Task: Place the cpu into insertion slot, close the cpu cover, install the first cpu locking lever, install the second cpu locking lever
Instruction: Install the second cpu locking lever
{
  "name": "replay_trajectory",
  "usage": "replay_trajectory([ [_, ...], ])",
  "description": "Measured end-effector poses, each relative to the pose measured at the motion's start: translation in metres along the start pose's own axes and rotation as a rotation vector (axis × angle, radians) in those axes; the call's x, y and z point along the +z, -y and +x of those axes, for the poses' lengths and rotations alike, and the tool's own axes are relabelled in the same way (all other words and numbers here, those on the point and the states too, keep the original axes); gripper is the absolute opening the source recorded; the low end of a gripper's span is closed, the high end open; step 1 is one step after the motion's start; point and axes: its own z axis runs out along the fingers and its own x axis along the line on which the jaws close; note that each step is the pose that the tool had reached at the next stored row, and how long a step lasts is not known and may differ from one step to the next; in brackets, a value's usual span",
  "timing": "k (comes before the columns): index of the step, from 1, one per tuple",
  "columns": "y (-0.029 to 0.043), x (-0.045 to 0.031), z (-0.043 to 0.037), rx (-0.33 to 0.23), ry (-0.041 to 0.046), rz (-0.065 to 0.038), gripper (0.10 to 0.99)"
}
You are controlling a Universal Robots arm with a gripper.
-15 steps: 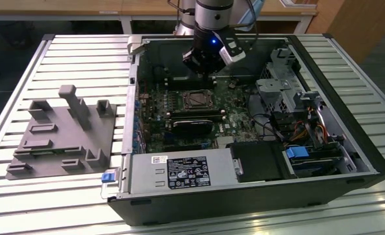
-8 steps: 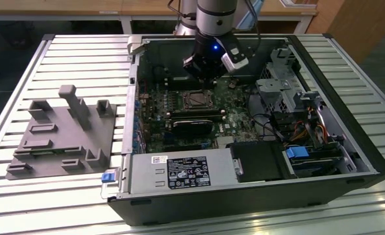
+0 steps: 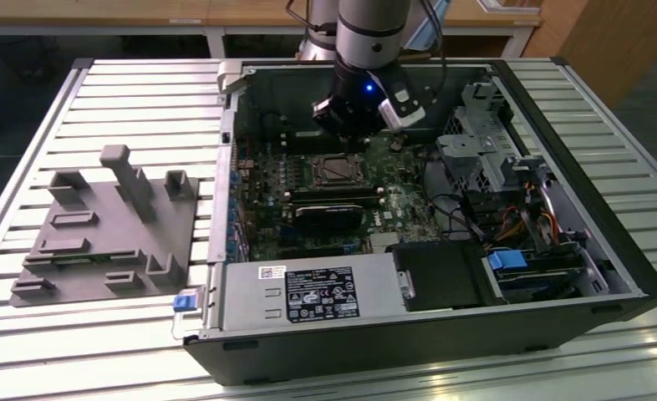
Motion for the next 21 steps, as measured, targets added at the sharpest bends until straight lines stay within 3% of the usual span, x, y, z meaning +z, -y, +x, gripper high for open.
replay_trajectory([
  [1,0.0017,-0.0001,0.0,0.0,0.0003,-0.013,0.106],
  [2,0.0042,-0.0003,0.0001,0.0,0.0002,-0.017,0.106],
  [11,0.0308,-0.0028,0.0007,0.0,0.0005,-0.026,0.106],
  [21,0.0449,-0.001,0.0056,0.0,0.0006,-0.032,0.106],
])
